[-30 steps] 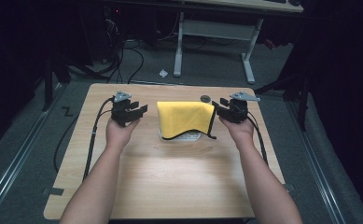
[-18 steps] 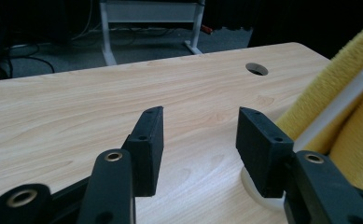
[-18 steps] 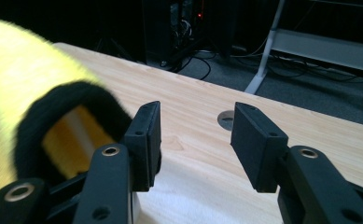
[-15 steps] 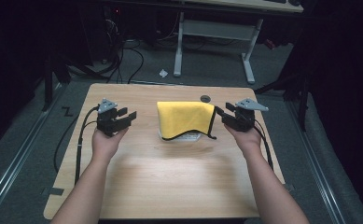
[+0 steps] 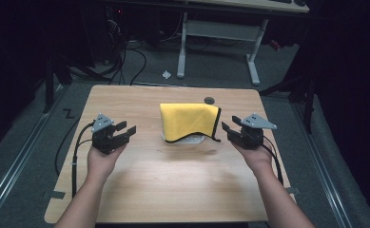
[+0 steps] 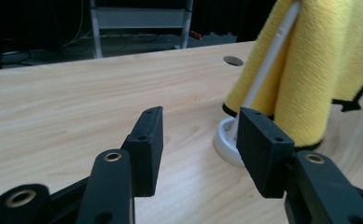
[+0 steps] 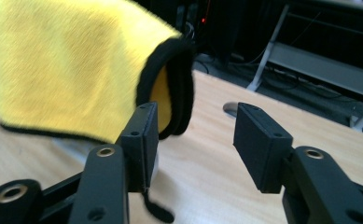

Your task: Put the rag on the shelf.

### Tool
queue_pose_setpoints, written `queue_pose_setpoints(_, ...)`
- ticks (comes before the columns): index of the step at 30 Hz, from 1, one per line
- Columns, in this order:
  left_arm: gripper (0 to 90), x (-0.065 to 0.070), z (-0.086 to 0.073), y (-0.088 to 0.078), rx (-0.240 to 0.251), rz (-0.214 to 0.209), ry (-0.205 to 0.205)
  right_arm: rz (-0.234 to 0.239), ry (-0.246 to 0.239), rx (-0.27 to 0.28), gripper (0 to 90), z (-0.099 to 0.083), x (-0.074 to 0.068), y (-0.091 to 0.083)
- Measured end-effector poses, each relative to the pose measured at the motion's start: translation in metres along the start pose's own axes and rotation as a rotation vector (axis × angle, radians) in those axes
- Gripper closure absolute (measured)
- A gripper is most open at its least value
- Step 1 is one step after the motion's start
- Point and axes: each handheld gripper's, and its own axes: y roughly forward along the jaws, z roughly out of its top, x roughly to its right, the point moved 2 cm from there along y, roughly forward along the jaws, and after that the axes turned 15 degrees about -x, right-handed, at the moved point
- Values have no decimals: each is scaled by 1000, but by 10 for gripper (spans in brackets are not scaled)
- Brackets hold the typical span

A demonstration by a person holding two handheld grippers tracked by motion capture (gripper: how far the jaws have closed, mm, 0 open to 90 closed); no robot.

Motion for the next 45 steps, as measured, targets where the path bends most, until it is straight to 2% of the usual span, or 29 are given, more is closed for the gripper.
queue_pose_setpoints(2, 511, 3, -6, -3, -1, -7, 2, 4, 1, 27, 506, -5, -4, -5)
queue_pose_setpoints(6, 506, 10, -20, -6, -15, -12, 15, 16, -16, -2, 490, -11, -15, -11)
queue_pose_setpoints(8, 501, 14, -27, -6, -27, -31, 9, 20, -25, 25, 493, -14, -21, -16)
queue_pose_setpoints(10, 496, 19, -34, -6, -37, -36, 17, 26, -33, 30, 492, -19, -28, -18)
queue_pose_setpoints(15, 483, 39, -51, -2, -66, -70, 40, 40, -55, -5, 473, -35, -52, -17)
queue_pose_setpoints(18, 476, 54, -60, 3, -83, -74, 79, 60, -75, -31, 464, -46, -70, -14)
queue_pose_setpoints(20, 473, 63, -64, 8, -100, -91, 93, 79, -85, -45, 460, -53, -82, -12)
queue_pose_setpoints(21, 471, 67, -65, 11, -110, -103, 97, 87, -86, -51, 459, -56, -89, -10)
queue_pose_setpoints(23, 467, 76, -69, 16, -135, -100, 120, 102, -104, -69, 453, -63, -102, -6)
queue_pose_setpoints(26, 455, 92, -79, 24, -158, -142, 138, 115, -130, -103, 443, -72, -119, 0)
queue_pose_setpoints(29, 451, 105, -92, 35, -221, -154, 179, 133, -127, -125, 440, -84, -131, 6)
queue_pose_setpoints(32, 445, 115, -99, 43, -270, -168, 221, 147, -135, -167, 440, -97, -139, 14)
queue_pose_setpoints(34, 441, 119, -99, 43, -268, -158, 250, 135, -181, -190, 440, -102, -143, 18)
queue_pose_setpoints(39, 437, 118, -100, 42, -273, -159, 244, 139, -194, -185, 441, -103, -145, 18)
queue_pose_setpoints(45, 435, 116, -100, 42, -271, -158, 232, 138, -185, -190, 441, -104, -140, 18)
